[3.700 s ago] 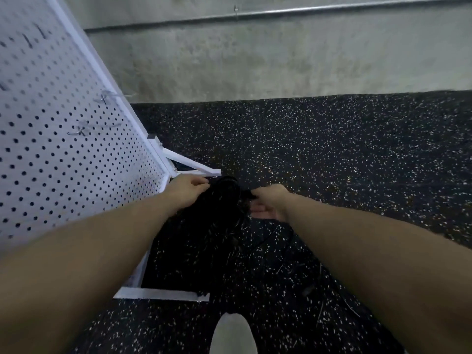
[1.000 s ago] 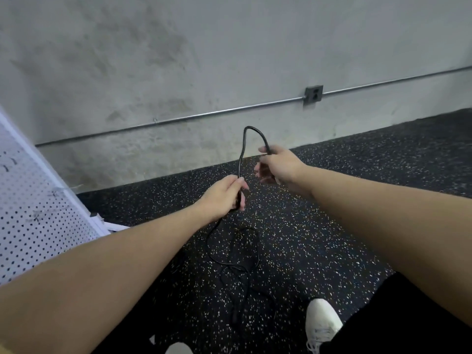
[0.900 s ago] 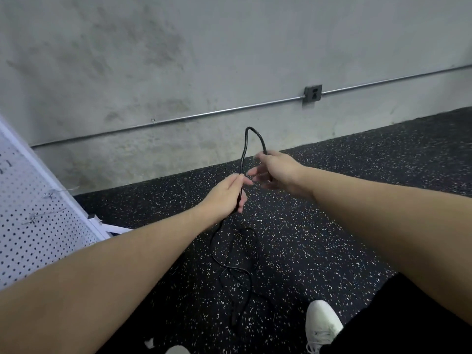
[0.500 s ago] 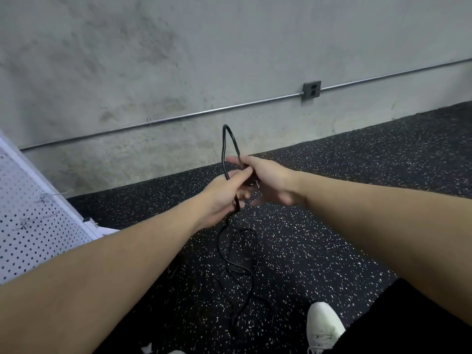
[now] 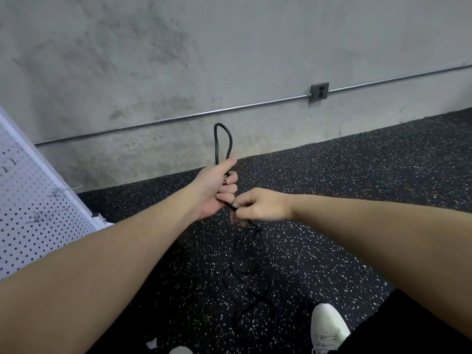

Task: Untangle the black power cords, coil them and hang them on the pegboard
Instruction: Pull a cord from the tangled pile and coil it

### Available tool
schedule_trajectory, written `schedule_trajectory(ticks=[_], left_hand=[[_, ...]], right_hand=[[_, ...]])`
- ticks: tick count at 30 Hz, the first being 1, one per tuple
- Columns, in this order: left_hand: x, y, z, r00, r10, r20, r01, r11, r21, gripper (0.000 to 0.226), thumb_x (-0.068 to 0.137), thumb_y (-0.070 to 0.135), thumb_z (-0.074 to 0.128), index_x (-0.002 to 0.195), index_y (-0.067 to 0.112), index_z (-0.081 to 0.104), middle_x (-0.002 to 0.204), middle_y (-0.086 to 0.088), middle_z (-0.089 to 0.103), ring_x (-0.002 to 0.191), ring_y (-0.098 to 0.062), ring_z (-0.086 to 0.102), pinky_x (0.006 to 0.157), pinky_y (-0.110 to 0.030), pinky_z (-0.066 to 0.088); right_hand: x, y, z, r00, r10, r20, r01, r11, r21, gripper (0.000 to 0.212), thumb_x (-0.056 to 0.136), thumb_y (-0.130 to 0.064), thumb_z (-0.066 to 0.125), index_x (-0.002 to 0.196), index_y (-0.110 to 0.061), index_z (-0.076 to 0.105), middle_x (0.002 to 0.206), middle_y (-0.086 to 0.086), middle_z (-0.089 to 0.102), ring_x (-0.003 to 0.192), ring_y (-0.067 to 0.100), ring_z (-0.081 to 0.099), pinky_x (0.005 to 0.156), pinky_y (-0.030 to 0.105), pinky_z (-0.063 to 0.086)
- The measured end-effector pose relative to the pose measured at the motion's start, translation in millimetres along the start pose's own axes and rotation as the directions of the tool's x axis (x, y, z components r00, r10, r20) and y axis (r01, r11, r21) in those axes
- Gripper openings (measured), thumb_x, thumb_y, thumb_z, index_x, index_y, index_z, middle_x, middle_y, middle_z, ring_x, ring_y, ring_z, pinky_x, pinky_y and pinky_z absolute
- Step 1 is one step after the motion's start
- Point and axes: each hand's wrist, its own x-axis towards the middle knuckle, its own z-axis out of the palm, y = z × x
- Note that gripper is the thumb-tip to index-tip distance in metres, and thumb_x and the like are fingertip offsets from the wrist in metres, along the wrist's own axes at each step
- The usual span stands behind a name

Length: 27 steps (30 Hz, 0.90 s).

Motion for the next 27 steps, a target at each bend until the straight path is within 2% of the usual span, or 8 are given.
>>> schedule_trajectory(ticks=[2,5,11,15,17,21,24,27], left_hand=[[-0.2,2.8,-10.0,0.998,0.030,-0.062,-0.027,0.999,0.043,0.018,0.103,0.031,0.059,0.095,0.017,0.050,0.063,0.005,0.048,0.038,-0.003,0.023,0.030,-0.016,0.014],[-6.3,6.8,-30.2,0.992,0.058,-0.116,-0.041,0.989,0.142,0.017,0.103,0.032,0.059,0.111,0.018,0.064,0.068,0.006,0.053,0.045,-0.005,0.037,0.034,-0.016,0.023],[-11.8,-10.4,-56.1,0.979,0.120,-0.164,0.007,0.789,0.615,0.019,0.102,0.038,0.058,0.109,0.023,0.065,0.068,0.007,0.054,0.051,-0.007,0.044,0.043,-0.022,0.027],[-15.8,-13.5,-49.1,0.992,0.077,-0.102,0.006,0.769,0.640,0.060,0.084,0.080,0.054,0.109,0.026,0.061,0.066,0.007,0.051,0.053,-0.010,0.043,0.045,-0.023,0.033],[-18.5,-13.5,-43.2,1.000,0.013,-0.019,0.003,0.735,0.678,0.071,0.067,0.087,0.059,0.108,0.029,0.057,0.068,0.007,0.050,0.054,-0.009,0.044,0.050,-0.026,0.042],[-17.4,-15.4,-35.9,0.995,-0.070,0.076,-0.001,0.729,0.684,0.054,0.081,0.059,0.077,0.116,0.024,0.056,0.071,0.007,0.054,0.066,-0.010,0.052,0.065,-0.038,0.059],[-17.4,-17.1,-28.9,0.992,-0.026,0.122,-0.079,0.627,0.775,0.013,0.095,0.025,0.070,0.104,0.018,0.063,0.080,0.000,0.054,0.079,-0.020,0.053,0.076,-0.047,0.061],[-21.6,-20.9,-20.8,0.984,0.014,0.179,-0.163,0.490,0.856,0.005,0.104,0.023,0.057,0.100,0.020,0.060,0.077,0.002,0.064,0.075,-0.018,0.065,0.073,-0.035,0.055]], right_hand=[[-0.1,8.0,-4.2,0.999,0.035,-0.006,-0.036,0.989,-0.144,0.029,0.099,-0.035,0.062,0.071,-0.027,0.063,0.063,-0.010,0.054,0.053,0.004,0.045,0.062,0.025,0.041],[-11.8,24.7,-16.9,0.977,0.207,0.059,-0.190,0.958,-0.216,0.048,0.091,-0.065,0.059,0.071,-0.022,0.064,0.064,-0.003,0.058,0.058,0.009,0.052,0.074,0.024,0.048],[-24.1,32.7,-49.8,0.990,0.142,-0.018,-0.138,0.978,0.156,0.014,0.094,-0.033,0.069,0.086,-0.023,0.074,0.064,-0.003,0.058,0.059,0.010,0.051,0.074,0.024,0.039],[-19.7,19.1,-51.5,0.953,0.066,-0.297,-0.032,0.992,0.119,0.016,0.090,-0.034,0.074,0.095,-0.019,0.078,0.062,-0.013,0.059,0.049,0.000,0.045,0.057,0.014,0.038],[-13.8,13.5,-49.0,0.917,-0.020,-0.399,0.039,0.998,0.041,0.013,0.087,-0.035,0.077,0.092,-0.023,0.079,0.084,-0.014,0.067,0.068,-0.002,0.058,0.070,0.015,0.044],[-5.8,11.6,-48.0,0.886,-0.081,-0.457,0.050,0.996,-0.078,0.013,0.082,-0.038,0.081,0.092,-0.030,0.078,0.108,-0.015,0.056,0.085,-0.002,0.055,0.081,0.021,0.043],[-8.5,9.0,-47.2,0.871,-0.141,-0.471,0.070,0.984,-0.164,0.051,0.077,-0.038,0.086,0.120,-0.028,0.060,0.112,-0.006,0.056,0.071,-0.004,0.050,0.069,0.019,0.040],[-12.1,6.5,-46.6,0.873,-0.022,-0.487,-0.060,0.987,-0.151,0.075,0.072,-0.049,0.087,0.130,-0.030,0.045,0.098,-0.003,0.065,0.072,0.006,0.060,0.067,0.025,0.051]])
